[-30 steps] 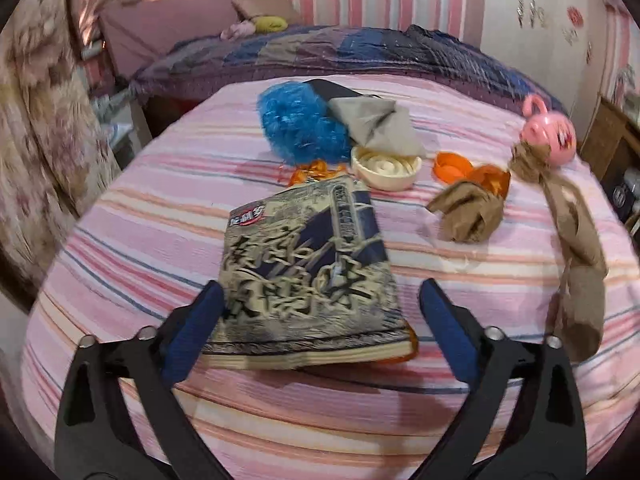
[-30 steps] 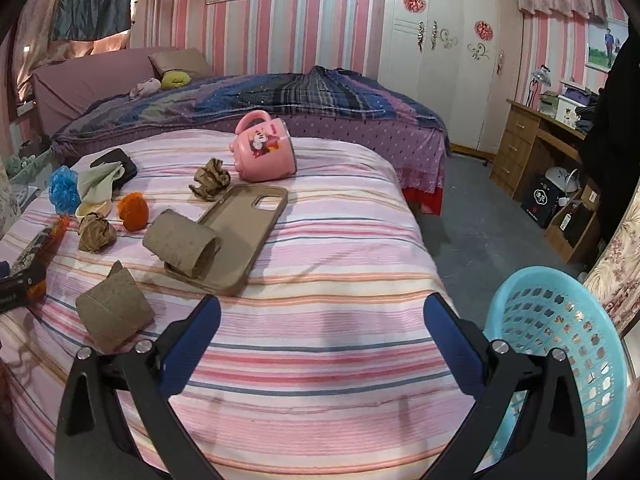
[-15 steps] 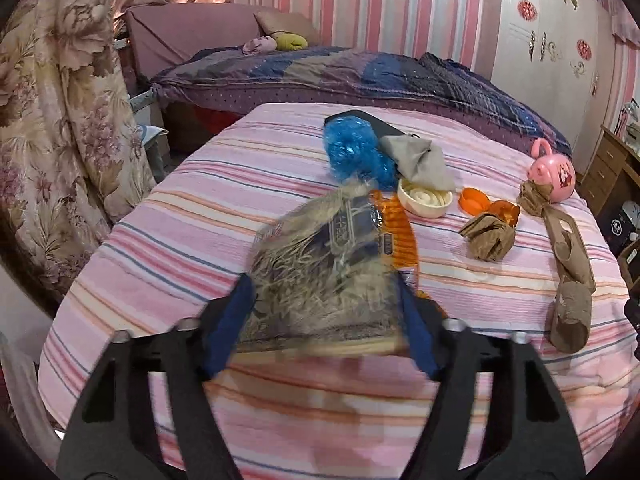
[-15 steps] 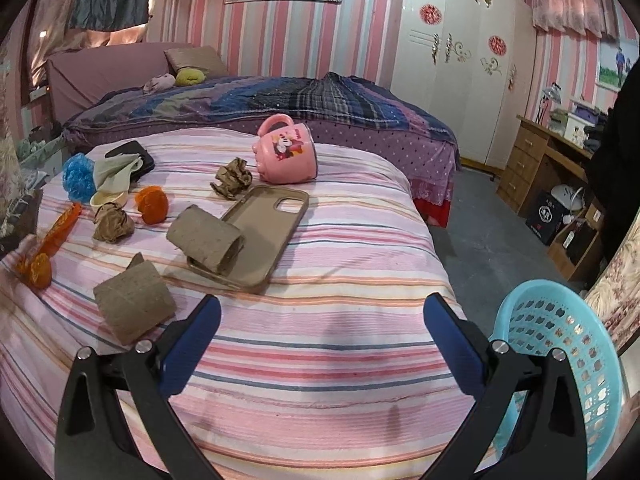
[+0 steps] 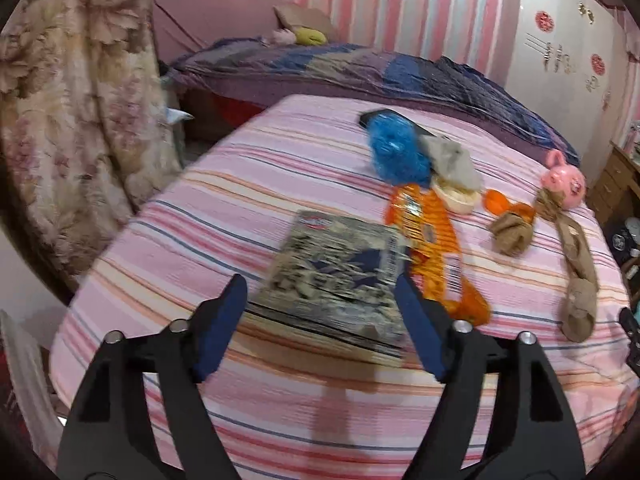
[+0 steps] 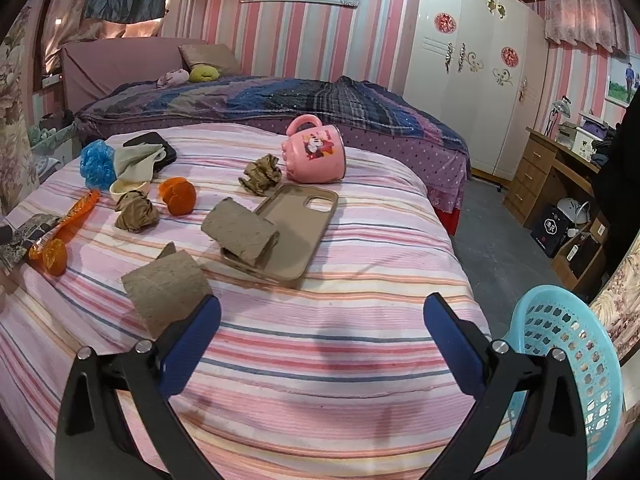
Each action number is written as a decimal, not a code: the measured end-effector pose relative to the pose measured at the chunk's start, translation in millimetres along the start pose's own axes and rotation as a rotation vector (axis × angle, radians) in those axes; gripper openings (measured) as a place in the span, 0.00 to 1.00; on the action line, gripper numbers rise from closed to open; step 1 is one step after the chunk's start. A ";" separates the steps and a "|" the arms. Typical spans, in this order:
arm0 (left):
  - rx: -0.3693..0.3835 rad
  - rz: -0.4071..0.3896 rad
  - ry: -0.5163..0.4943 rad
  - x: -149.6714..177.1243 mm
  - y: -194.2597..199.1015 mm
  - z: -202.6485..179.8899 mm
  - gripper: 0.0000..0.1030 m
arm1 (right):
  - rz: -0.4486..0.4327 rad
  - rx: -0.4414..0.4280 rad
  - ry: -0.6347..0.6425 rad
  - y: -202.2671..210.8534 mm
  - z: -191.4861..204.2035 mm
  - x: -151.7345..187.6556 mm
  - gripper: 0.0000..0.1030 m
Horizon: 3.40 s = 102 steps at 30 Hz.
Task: Collect trash
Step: 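Reach the left tool to the dark printed snack bag and close on it, then lift the dark snack bag with the left tool while the right tool grasps the brown cardboard tube, then carry both items over the blue basket and open both tools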
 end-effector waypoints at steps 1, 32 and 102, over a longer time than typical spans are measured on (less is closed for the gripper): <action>-0.018 0.006 0.001 -0.5 -3.6 5.2 0.74 | 0.001 -0.003 -0.002 0.3 0.1 0.4 0.96; 0.018 -0.054 -0.018 -4.6 13.4 7.6 0.25 | -0.043 -0.080 0.004 8.2 14.9 -1.1 0.96; 0.409 -0.145 -0.268 41.7 87.0 -283.5 0.25 | -0.014 0.027 -0.170 35.4 -212.4 12.1 0.07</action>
Point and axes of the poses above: each gripper's, at about its wrist camera, not at the fingertips, and y roughly against the way its jaws point, z to its left, x to its underside, the point moved 2 cm from there along -y, roughly the way its jaws point, and after that the axes turned 2 degrees about -z, right-handed, at the moved point
